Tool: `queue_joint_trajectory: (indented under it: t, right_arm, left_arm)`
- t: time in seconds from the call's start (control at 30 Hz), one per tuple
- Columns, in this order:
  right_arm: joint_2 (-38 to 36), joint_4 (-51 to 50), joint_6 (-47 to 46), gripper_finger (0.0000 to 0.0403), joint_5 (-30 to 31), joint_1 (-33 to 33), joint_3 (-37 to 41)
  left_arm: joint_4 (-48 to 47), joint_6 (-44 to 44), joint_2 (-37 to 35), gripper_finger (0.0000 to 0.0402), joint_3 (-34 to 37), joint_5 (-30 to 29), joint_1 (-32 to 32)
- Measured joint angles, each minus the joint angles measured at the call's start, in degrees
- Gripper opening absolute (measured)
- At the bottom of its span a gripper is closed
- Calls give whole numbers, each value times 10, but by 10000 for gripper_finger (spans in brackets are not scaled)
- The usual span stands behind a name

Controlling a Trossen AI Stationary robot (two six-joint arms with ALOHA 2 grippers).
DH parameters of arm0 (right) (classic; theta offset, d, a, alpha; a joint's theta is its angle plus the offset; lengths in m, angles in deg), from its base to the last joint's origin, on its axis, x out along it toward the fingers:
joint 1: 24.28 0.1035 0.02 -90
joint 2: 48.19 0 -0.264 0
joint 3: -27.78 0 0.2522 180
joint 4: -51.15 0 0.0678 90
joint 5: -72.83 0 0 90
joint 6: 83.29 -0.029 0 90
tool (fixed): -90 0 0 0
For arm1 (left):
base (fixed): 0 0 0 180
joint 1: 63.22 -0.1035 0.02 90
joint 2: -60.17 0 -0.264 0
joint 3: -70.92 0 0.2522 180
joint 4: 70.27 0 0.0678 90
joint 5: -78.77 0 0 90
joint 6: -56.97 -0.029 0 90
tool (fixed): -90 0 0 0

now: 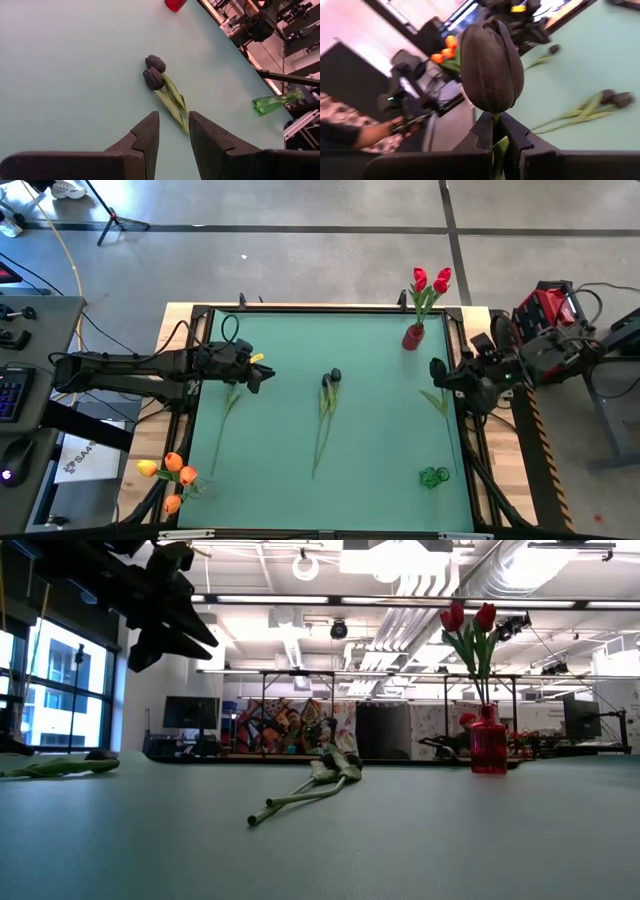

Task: Sort flowers into vase by color
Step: Put the black tulip into the green vase

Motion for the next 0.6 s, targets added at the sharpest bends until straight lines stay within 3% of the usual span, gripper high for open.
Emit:
queue_joint_trajectory:
  t: [0.47,0.6]
  right_arm:
    - [82,138,39,0,11,123,0]
    - [87,175,87,0,59,173,0]
  left_arm:
    - [-1,17,0,92,0,-1,0]
    - [-1,19,0,92,0,-1,0]
